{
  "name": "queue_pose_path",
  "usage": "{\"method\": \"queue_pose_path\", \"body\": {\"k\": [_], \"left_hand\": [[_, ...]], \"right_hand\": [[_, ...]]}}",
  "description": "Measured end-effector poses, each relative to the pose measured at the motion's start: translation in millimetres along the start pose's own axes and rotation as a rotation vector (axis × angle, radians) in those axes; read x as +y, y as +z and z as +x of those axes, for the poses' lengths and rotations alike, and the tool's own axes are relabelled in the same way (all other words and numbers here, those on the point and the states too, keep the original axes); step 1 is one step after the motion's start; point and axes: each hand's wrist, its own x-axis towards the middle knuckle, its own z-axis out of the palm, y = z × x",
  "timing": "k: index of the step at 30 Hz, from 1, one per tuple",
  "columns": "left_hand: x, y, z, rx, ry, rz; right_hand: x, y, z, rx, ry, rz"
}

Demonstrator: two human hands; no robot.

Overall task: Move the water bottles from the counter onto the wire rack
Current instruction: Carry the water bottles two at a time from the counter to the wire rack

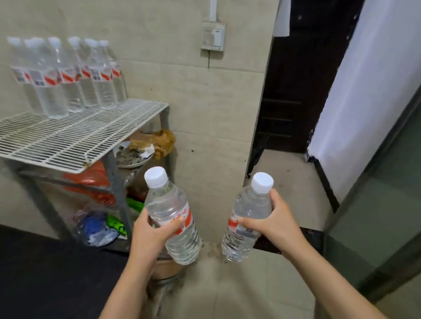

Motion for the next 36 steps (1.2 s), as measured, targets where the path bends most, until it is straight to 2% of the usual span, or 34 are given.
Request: {"method": "queue_pose_path", "body": {"k": [5, 11, 17, 20, 24, 31, 36], "left_hand": [[-1, 6, 63, 0.049, -0.028, -0.027], [-5, 14, 127, 0.095, -0.057, 0.023], [35, 23, 204, 0.217, 0.139, 0.016], [67, 16, 246, 0.337, 0.251, 0.001], [106, -16, 299, 0.493, 0.313, 0.051], [118, -99, 370, 0.696, 0.209, 0.172], [114, -153, 421, 0.659, 0.077, 0.271]], "right_hand": [[1, 13, 70, -0.012, 0.018, 0.075], [1, 31, 164, -0.134, -0.036, 0.074], [-49, 56, 284, -0.353, -0.229, 0.137], [-85, 76, 349, -0.424, -0.336, 0.215], [-134, 111, 418, -0.586, -0.427, 0.281], [-177, 197, 481, -0.758, -0.454, 0.375], [-197, 263, 496, -0.870, -0.436, 0.387]]}}
